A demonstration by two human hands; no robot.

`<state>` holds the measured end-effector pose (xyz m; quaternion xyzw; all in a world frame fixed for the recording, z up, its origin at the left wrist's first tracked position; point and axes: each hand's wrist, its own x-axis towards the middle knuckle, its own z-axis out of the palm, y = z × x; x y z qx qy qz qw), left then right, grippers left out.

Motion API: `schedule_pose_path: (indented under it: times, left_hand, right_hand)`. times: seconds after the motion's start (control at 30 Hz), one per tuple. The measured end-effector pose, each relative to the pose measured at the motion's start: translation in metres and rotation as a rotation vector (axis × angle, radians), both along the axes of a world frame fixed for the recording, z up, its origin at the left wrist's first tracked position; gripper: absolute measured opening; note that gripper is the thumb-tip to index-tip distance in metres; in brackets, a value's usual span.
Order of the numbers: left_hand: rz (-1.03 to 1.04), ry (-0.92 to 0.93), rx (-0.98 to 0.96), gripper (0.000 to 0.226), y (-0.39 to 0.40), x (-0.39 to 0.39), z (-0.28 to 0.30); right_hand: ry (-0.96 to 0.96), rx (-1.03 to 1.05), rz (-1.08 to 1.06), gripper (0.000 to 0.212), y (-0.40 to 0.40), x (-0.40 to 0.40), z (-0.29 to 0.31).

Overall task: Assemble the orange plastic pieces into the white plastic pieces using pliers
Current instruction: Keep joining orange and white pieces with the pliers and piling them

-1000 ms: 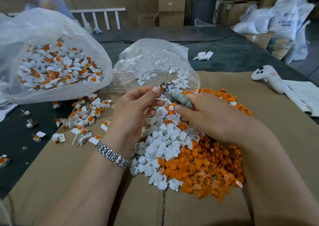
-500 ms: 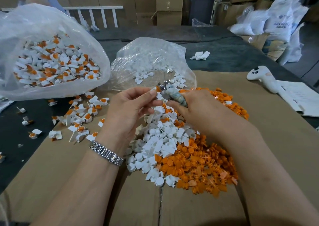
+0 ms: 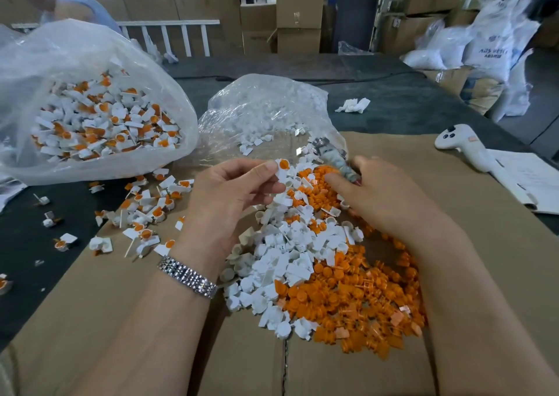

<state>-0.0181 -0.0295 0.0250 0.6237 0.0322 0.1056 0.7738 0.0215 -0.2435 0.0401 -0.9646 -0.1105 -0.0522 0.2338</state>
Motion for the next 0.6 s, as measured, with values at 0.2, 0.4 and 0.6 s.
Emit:
schedule_pose_path:
  times: [0.2,0.4,0.6]
  left_hand:
    - [0.011,0.045,0.068,0.018,0.0,-0.001,0.0]
    - [0.059,0.047,0.274,0.007,-0.004,0.001,-0.003]
    - [0.062,-0.039,0.386,0.014,-0.007,0.001,-0.004]
  right_hand:
    - [0.013,-0.328,-0.23,0.058,0.001,0.006,-0.019]
    - [-0.112,-0.128,-0.09,0.047,0.013,0.002,-0.01]
    - [-0.135,0.383,0.189,0.017,0.042,-0.017,-0.003]
